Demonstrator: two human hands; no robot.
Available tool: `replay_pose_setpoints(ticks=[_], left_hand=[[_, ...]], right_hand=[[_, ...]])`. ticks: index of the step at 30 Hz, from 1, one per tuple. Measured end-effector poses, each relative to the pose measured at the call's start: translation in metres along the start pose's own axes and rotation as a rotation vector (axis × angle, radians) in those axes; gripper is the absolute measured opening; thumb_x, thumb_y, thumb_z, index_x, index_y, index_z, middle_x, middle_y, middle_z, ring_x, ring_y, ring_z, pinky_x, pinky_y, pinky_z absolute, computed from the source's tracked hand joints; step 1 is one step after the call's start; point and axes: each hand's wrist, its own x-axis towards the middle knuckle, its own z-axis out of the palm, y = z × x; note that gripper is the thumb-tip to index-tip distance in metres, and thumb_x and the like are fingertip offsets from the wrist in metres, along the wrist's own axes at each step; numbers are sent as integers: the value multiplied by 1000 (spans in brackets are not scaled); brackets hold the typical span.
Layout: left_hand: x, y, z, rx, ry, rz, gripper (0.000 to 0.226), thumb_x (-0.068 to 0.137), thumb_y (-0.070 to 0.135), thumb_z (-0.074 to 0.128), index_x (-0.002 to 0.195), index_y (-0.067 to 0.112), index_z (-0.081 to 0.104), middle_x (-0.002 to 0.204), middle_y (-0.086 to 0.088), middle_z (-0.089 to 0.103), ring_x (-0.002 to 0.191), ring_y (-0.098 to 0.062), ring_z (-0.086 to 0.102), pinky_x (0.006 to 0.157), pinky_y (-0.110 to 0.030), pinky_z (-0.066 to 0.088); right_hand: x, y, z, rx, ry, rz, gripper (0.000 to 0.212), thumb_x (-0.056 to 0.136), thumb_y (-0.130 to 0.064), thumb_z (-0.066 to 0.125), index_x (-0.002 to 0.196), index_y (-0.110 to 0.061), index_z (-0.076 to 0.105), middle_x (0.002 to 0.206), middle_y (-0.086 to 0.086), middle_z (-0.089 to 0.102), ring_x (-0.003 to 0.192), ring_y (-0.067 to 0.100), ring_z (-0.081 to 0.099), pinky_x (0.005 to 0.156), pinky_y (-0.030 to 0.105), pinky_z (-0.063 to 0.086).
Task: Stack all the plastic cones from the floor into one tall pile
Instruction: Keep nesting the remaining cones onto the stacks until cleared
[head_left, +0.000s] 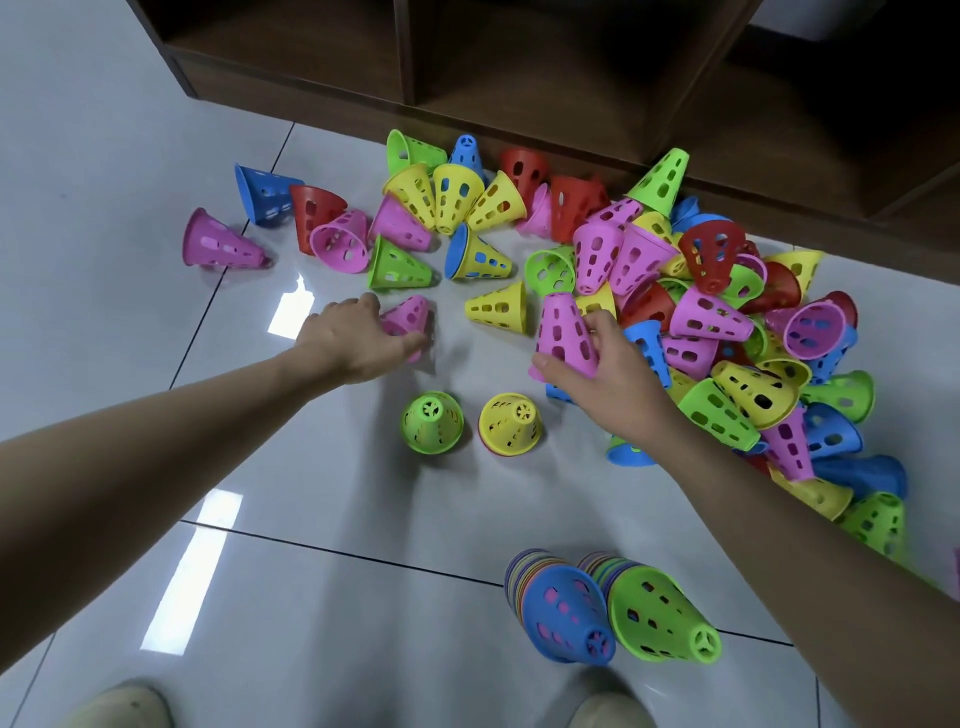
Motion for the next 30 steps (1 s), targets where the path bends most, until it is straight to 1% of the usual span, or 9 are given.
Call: replay_pose_setpoints(ticks=[4, 8, 13, 17, 20, 22, 24, 27, 30], left_hand=[[7, 8, -2, -1, -74, -55, 66, 84, 75, 49, 99, 11, 56, 96, -13, 63, 90, -35, 61, 74, -36, 46], [5, 13, -3, -23, -142, -77, 52, 83, 67, 59, 75, 16, 51, 82, -10, 59, 82, -33, 60, 67, -32, 43], [-14, 10, 0, -201, -128, -51, 63, 79, 73, 61, 84, 10, 60, 78, -9, 62, 74, -27, 60, 64, -35, 48], [-34, 16, -5, -373, -2, 41, 45, 76, 50, 77, 95, 15, 55, 86, -1, 58, 71, -15, 52, 56, -31, 36], [-51, 17, -7, -568, 50, 141, 50, 70, 44, 86, 101, 18, 56, 90, 3, 58, 75, -14, 52, 62, -28, 43], [-62, 17, -9, -659, 53, 205, 56, 62, 47, 86, 103, 22, 57, 94, 9, 59, 79, -8, 55, 65, -21, 46], [-71, 16, -8, -648, 28, 278, 57, 59, 48, 87, 102, 26, 57, 96, 12, 60, 83, -3, 56, 67, -16, 44], [-77, 11, 0, -597, -30, 354, 57, 58, 53, 84, 103, 31, 58, 101, 12, 63, 95, -7, 58, 78, -23, 47], [-80, 6, 10, -620, -48, 368, 53, 65, 35, 89, 107, 29, 57, 103, 15, 65, 97, -6, 60, 82, -20, 48]], right_hand=[[-9, -4, 5, 116, -21, -30, 60, 69, -69, 67, 108, -27, 50, 97, -3, 67, 91, 17, 66, 83, 50, 54], [-16, -5, 11, 15, -38, -66, 58, 67, -67, 70, 100, -25, 49, 92, -4, 62, 86, 19, 63, 77, 48, 54], [-21, 0, 19, -80, -39, -196, 55, 71, -49, 83, 112, -29, 52, 100, -14, 62, 89, 4, 60, 74, 25, 50], [-20, 11, 28, -139, -42, -319, 60, 70, -50, 83, 120, -29, 57, 118, -12, 49, 111, 11, 52, 91, 29, 50], [-22, 17, 30, -173, -45, -289, 61, 70, -45, 84, 124, -32, 60, 114, -12, 43, 111, 10, 49, 92, 26, 49], [-23, 22, 31, -215, -67, -285, 58, 69, -46, 81, 122, -30, 61, 111, -10, 47, 109, 13, 52, 93, 32, 50], [-22, 26, 33, -258, -109, -253, 57, 68, -48, 79, 119, -29, 62, 107, -8, 53, 105, 14, 56, 92, 38, 50], [-22, 30, 37, -338, -170, -214, 55, 72, -44, 80, 122, -32, 61, 107, -10, 54, 103, 14, 56, 91, 36, 50], [-23, 30, 41, -390, -185, -215, 55, 74, -45, 78, 125, -33, 58, 109, -11, 49, 104, 14, 55, 88, 32, 49]])
